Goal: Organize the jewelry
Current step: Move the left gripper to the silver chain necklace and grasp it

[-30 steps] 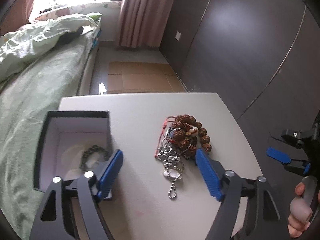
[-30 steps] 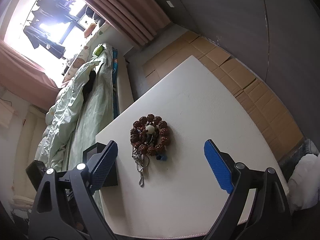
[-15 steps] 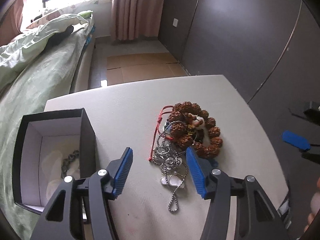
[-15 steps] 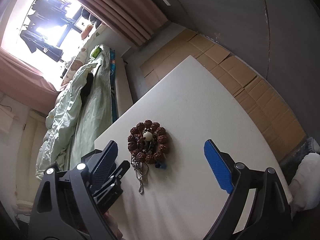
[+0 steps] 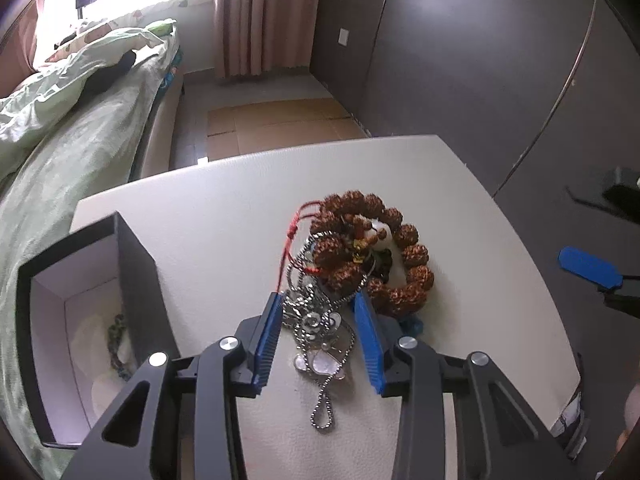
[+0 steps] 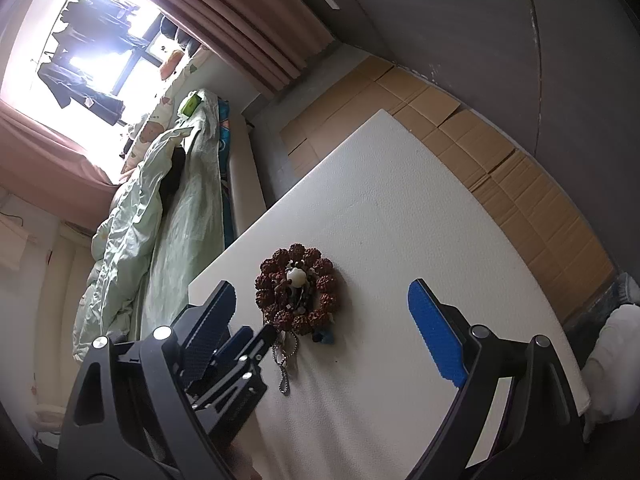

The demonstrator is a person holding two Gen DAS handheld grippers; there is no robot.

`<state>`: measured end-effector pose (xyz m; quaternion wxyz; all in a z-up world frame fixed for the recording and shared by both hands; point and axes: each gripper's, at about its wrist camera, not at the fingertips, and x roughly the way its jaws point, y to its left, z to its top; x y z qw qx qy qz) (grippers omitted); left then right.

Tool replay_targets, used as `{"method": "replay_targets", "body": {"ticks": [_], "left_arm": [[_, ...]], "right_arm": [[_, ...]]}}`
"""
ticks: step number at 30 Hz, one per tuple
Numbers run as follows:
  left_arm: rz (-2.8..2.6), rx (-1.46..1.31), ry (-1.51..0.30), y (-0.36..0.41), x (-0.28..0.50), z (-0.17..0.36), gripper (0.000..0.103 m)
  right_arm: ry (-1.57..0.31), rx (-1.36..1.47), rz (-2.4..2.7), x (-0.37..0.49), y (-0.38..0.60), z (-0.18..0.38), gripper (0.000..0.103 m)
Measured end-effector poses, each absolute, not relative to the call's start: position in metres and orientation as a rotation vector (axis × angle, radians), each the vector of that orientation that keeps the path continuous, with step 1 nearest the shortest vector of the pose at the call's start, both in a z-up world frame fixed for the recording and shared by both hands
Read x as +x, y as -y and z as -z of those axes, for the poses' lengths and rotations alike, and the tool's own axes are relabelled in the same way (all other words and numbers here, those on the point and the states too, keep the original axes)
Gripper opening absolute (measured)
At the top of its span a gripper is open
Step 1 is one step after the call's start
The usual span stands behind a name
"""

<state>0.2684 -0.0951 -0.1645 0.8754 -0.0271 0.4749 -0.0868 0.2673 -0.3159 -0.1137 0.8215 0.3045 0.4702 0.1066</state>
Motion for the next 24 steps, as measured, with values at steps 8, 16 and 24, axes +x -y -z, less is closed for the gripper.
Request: {"method": "replay_targets", "body": {"ticks": [8, 16, 24], "left_arm": [[0.148, -0.173, -1.038, 0.077, 0.275, 0.182, 0.031], [0.160, -0.260, -1.005, 0.059, 0.273, 0.167, 0.016], [0.198, -0.323, -0.923, 0.043, 0.265, 0.125, 0.016]], "right_arm": [[-1.003, 0.636, -0.225, 0.267, 0.314, 0.113, 0.088], [-1.003, 0.630, -0.225, 0.267, 0.312, 0.113, 0.088], [-1.017, 0.614, -0.233, 0.266, 0.307, 0.117, 0.088]]}}
